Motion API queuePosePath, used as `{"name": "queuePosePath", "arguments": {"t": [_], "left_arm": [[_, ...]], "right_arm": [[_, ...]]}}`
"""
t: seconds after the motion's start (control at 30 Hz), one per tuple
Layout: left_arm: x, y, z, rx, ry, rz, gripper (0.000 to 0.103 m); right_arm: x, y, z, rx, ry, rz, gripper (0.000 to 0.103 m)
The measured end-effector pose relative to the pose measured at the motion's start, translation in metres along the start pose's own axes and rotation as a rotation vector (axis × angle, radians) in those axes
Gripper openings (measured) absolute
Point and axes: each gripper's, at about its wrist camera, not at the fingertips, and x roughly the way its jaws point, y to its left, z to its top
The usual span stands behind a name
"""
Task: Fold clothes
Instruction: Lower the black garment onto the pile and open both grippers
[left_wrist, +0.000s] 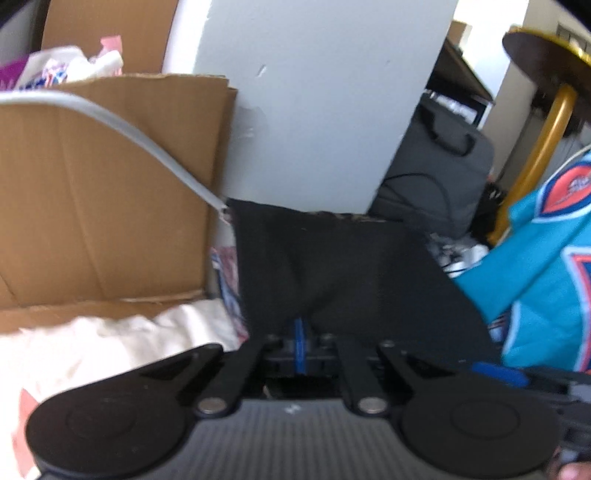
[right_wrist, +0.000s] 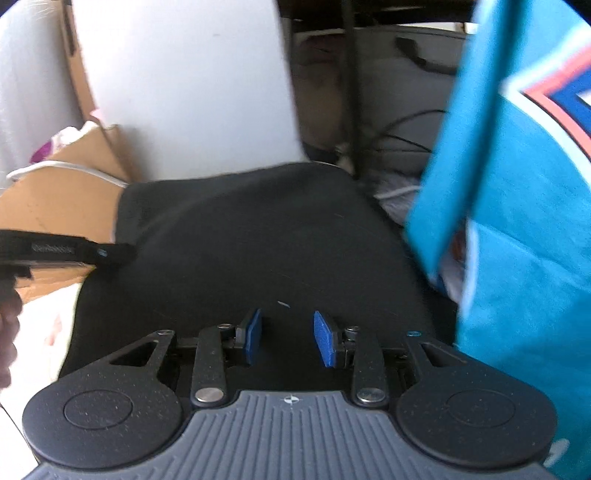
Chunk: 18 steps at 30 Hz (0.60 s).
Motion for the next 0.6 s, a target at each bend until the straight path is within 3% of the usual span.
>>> {"name": "queuePosePath", "arguments": {"t": [0.1,0.23,0.37,0.6], "left_arm": [[-0.002,0.0,0.004,0.007,0.017,0.034,0.002],[-0.021,-0.003,0.005,0.02,-0.015,0.027,0.003],[-0.037,-0.013,0.003,0.036,-0.033,-0.009,0.004],[-0.047,-0.041,-0.024,0.063,0.009,-0.109,0.004]], "right_arm": [[-0.004,-0.016,-0.008,0.012,0.012,-0.039,0.038],[-0.015,-0.036,-0.014,0.059,0.008,-0.086,0.038],[-0.033,-0.047,-0.018,0.13,-0.047,-0.062,0.038],[-0.04,-0.025,-0.036,0.101,-0.033,-0.011,0.038]]}}
